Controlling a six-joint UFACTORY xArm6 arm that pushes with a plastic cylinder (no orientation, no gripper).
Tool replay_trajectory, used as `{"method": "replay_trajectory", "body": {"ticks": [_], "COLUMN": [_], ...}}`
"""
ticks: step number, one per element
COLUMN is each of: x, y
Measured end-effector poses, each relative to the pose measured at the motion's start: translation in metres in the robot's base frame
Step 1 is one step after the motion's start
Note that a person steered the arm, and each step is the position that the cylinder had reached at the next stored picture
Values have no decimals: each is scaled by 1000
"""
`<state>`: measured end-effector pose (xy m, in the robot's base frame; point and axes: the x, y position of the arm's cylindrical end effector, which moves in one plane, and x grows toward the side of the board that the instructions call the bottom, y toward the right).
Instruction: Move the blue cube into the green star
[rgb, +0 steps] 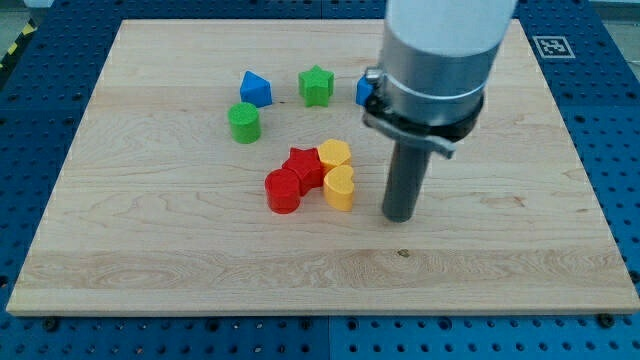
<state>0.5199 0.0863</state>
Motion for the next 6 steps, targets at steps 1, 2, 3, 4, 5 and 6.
{"method": "replay_trajectory", "body": {"ticks": [1, 2, 3, 4, 5, 6], "x": [-36, -85, -128, -172, -185, -194], "y": [5, 5, 7, 13, 14, 3]}}
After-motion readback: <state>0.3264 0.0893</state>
